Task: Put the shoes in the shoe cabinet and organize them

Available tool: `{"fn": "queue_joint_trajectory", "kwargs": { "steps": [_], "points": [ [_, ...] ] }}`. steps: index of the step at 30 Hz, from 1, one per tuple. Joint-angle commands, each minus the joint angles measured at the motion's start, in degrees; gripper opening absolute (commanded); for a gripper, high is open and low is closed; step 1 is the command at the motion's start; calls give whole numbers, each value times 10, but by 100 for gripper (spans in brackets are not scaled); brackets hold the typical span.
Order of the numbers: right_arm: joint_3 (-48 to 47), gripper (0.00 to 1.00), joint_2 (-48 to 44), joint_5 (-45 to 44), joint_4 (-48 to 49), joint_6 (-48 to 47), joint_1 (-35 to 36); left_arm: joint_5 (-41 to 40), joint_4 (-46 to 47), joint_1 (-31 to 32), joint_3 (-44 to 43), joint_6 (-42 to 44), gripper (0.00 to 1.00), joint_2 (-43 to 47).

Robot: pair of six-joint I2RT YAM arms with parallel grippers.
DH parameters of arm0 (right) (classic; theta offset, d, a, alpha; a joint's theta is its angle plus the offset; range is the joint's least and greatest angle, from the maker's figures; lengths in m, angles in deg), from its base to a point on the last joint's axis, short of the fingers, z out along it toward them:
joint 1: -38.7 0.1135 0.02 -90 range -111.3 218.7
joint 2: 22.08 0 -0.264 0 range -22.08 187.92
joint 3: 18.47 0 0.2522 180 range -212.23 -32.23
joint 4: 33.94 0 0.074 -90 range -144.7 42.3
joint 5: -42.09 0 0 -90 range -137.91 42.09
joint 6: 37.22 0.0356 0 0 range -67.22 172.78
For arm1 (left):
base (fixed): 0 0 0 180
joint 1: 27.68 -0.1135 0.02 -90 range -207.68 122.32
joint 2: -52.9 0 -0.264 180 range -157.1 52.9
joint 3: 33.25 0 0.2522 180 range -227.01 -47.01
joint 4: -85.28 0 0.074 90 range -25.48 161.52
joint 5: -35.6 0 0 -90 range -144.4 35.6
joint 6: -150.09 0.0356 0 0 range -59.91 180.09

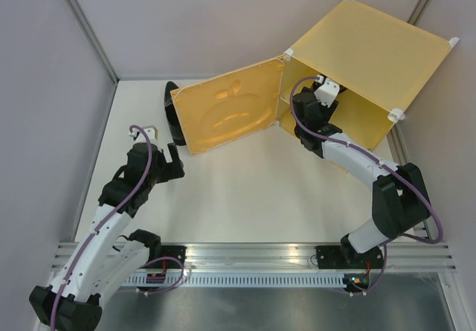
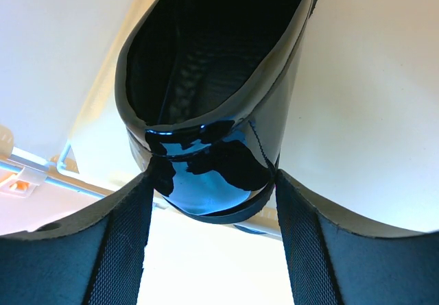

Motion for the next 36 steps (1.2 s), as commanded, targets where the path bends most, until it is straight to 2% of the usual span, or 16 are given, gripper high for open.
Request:
{"fn": "queue_joint_trajectory", "kwargs": {
  "steps": [1, 6, 21, 24, 25, 31, 36],
  "points": [
    [-19, 62, -7, -12, 21, 3, 3, 0, 16, -2, 4, 23, 100, 6],
    [-38, 59, 9, -25, 25, -2, 0, 0, 17, -3, 4, 23, 100, 6],
    [-71, 60, 44, -42, 37, 8, -16, -1, 16, -2, 4, 23, 100, 9],
    [-66, 67, 49, -41, 40, 15, -16, -1, 17, -2, 4, 23, 100, 8],
    [-67, 73, 54, -40, 38, 15, -16, 0, 18, -2, 5, 23, 100, 8],
    [-52, 94, 33, -14, 25, 20, -16, 0, 18, -3, 4, 23, 100, 8],
    [-42, 98, 4, 10, 2, 22, -16, 0, 17, -3, 4, 23, 100, 8]
  ]
}}
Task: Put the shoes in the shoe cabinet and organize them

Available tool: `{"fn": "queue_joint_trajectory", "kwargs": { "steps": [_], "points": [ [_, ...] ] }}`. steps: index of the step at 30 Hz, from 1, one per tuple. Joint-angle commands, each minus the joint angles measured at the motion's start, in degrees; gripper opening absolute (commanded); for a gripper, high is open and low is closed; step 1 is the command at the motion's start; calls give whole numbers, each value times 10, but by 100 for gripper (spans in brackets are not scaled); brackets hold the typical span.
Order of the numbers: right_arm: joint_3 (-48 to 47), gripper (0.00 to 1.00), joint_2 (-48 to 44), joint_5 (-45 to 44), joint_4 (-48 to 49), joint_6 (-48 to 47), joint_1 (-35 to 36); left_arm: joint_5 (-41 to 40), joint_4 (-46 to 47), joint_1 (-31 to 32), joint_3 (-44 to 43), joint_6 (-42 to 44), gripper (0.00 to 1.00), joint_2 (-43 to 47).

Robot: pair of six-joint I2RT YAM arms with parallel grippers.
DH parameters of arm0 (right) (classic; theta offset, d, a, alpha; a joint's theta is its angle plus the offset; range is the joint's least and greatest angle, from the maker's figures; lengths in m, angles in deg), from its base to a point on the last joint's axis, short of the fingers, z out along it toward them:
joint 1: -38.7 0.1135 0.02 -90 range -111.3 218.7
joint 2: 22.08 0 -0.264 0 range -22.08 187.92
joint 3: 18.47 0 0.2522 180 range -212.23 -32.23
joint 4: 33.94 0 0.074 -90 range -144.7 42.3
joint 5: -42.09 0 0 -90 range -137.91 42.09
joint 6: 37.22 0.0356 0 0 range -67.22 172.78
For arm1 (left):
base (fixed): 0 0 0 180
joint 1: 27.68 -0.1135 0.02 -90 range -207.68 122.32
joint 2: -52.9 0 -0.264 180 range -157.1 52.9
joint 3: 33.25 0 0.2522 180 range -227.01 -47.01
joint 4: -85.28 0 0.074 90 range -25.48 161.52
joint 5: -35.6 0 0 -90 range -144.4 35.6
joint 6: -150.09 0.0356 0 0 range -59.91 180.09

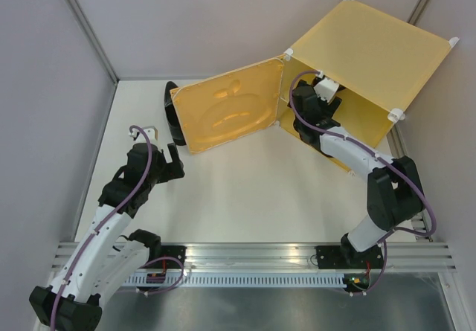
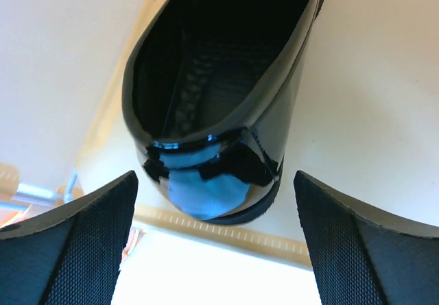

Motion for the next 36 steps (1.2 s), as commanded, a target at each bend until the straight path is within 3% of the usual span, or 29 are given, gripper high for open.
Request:
{"fn": "queue_joint_trajectory", "kwargs": {
  "steps": [1, 10, 17, 22, 36],
  "points": [
    [1, 98, -44, 20, -11, 12, -2, 0, 17, -2, 2, 23, 100, 6],
    [17, 98, -124, 137, -108, 13, 0, 0, 17, -2, 2, 23, 100, 4],
    [94, 98, -235, 282, -125, -34, 11, 0, 11, -4, -8, 11, 100, -20],
    [150, 98, -307, 367, -125, -65, 15, -3, 4, -29, -37, -43, 100, -53],
    [289, 98, -456, 513, -71, -108, 15, 45, 57, -161, -206, -98, 99, -313]
  ]
}}
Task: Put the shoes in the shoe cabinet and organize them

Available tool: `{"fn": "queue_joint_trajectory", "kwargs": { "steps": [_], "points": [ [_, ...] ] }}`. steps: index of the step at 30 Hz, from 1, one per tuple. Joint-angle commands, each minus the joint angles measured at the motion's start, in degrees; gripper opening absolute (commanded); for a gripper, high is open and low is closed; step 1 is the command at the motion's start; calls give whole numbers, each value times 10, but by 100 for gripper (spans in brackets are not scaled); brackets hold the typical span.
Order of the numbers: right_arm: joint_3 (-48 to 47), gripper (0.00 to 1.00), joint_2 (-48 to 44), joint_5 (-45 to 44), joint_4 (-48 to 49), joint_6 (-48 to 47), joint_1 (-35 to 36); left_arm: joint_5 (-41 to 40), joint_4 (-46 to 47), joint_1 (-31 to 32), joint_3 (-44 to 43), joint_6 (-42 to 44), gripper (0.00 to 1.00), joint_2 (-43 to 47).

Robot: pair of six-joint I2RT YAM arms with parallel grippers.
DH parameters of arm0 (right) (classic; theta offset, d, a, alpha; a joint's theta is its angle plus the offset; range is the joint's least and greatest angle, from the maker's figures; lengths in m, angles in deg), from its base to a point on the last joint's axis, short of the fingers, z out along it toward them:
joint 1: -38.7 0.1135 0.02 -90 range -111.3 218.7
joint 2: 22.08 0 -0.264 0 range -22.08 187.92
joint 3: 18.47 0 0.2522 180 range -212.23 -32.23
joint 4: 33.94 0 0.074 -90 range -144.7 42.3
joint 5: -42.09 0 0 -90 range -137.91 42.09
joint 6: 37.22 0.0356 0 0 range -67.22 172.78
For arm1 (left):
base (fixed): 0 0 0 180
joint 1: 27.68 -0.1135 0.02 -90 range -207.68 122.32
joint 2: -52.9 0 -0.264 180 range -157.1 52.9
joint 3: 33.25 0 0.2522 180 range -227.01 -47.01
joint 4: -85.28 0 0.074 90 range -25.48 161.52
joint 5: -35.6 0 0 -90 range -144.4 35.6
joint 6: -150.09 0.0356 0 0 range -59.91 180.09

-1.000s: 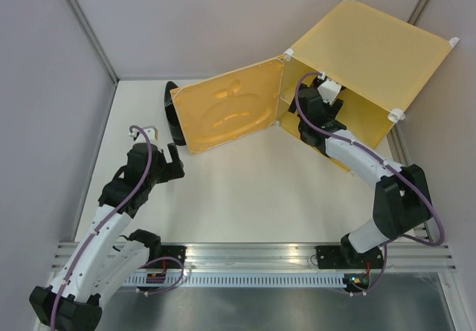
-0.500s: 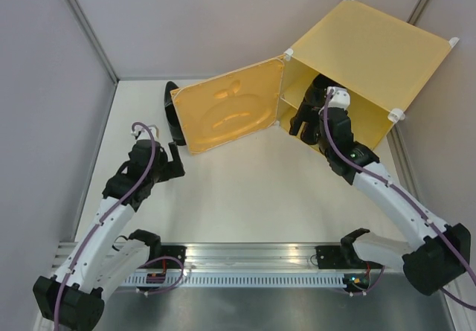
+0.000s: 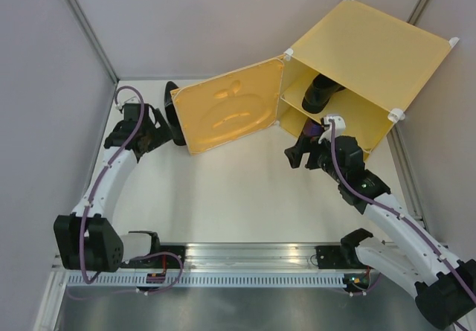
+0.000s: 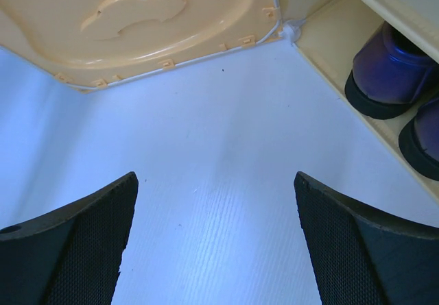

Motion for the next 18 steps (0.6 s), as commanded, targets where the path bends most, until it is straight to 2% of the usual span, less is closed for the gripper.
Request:
{"fn": "queue_joint_trajectory", "kwargs": {
  "steps": [1, 11, 15, 18],
  "points": [
    [14, 98, -30, 42, 40, -12, 2, 11, 39, -22, -58, -34, 99, -62],
    [33, 98, -47, 19, 38, -17, 3, 8, 67, -30, -241, -31, 95, -321],
    [30, 98, -41, 15, 33, -17, 3, -13, 56, -30, -309, -31, 91, -405],
    [30, 98, -42, 8, 32, -20, 3, -17, 43, -31, -340, -29, 83, -455]
  ]
}}
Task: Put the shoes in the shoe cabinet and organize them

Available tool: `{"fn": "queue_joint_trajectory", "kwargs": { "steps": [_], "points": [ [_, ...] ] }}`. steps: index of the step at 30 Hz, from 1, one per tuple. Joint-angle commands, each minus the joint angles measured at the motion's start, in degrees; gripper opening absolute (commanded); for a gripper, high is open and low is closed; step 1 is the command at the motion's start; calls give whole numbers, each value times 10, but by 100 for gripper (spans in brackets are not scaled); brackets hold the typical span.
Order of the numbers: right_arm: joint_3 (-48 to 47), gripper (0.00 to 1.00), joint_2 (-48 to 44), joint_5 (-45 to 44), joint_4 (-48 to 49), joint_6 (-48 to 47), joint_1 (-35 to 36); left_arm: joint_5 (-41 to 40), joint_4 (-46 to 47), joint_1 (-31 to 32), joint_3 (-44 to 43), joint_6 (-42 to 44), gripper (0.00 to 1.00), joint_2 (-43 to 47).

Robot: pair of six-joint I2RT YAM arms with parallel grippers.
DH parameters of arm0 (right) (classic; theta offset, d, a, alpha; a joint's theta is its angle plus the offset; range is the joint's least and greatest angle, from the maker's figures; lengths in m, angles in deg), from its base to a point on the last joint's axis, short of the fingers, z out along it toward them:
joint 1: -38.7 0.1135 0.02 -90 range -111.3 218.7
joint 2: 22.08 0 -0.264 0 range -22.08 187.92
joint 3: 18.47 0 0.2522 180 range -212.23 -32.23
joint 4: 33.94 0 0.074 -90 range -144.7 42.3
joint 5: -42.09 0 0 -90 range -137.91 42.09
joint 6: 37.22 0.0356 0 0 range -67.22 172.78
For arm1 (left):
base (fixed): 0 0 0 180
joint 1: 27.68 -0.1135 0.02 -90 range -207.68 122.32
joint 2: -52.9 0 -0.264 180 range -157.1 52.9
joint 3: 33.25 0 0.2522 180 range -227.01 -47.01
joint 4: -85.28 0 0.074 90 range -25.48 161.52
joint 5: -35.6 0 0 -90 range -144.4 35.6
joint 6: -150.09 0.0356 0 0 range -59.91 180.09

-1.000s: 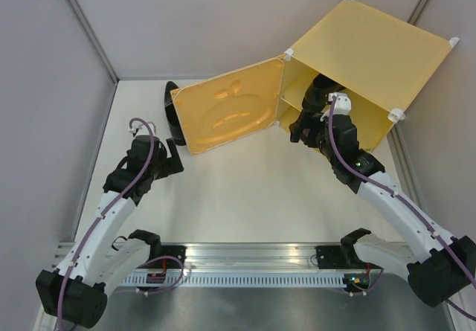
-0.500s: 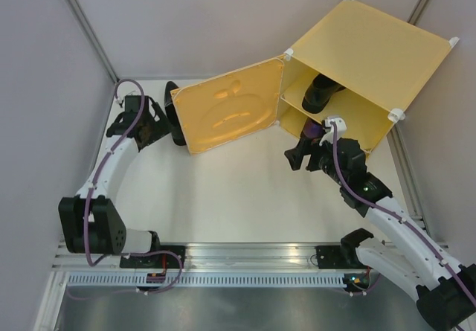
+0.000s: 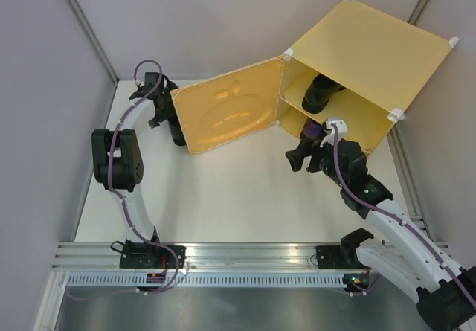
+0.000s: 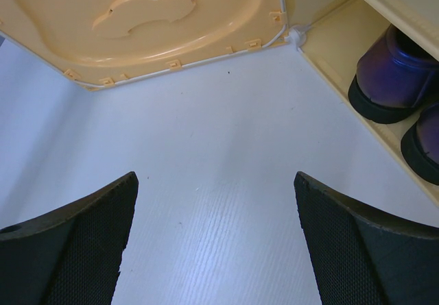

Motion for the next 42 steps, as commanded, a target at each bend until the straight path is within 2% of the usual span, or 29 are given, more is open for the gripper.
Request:
{"fn": "queue_joint_trajectory", "kwargs": {
  "steps": [1, 3, 4, 6, 7, 9, 10, 11, 16, 20, 22, 23, 30, 36, 42],
  "points": [
    [-1, 98, -2, -11, 16, -9, 3, -19, -14, -4, -47, -14, 75, -41],
    [-1, 98, 1, -12, 15, -10, 3, -28, -26, -5, -54, -14, 67, -59],
    [-2, 98, 1, -12, 14, -11, 3, -31, -27, -6, -53, -13, 53, -61],
    [-2, 98, 1, -12, 13, -11, 3, -38, -32, -12, -40, -11, 40, -53],
    [-1, 98, 1, -12, 12, -11, 4, -38, -33, -15, -33, -7, 26, -47],
    [-2, 98, 2, -12, 13, -11, 3, -39, -32, -40, -6, -5, 17, -18],
    [-2, 98, 4, -11, 14, -9, 3, -40, -33, -46, 5, 0, 7, -6],
    [-3, 98, 5, -9, 13, -9, 4, -40, -33, -51, 31, 2, 3, 8],
    [-17, 98, 14, 4, -4, -11, 4, -50, -34, -92, 136, 8, 2, 130],
    [-17, 98, 13, 16, -4, -10, 4, -39, -47, -100, 212, 9, 2, 238],
    [-17, 98, 12, 16, -3, -9, 5, -10, -59, -100, 249, 14, 2, 280],
    [-17, 98, 11, 16, -3, -9, 5, 4, -63, -100, 277, 16, 2, 328],
    [-22, 98, 2, 15, -5, -7, 5, 161, -127, -99, 400, -6, 2, 521],
    [-30, 98, 1, 10, -15, -5, 6, 289, -261, -100, 417, 5, 2, 655],
    [-45, 98, 5, 18, -24, 12, 6, 304, -364, -93, 401, 21, 2, 717]
  ]
}}
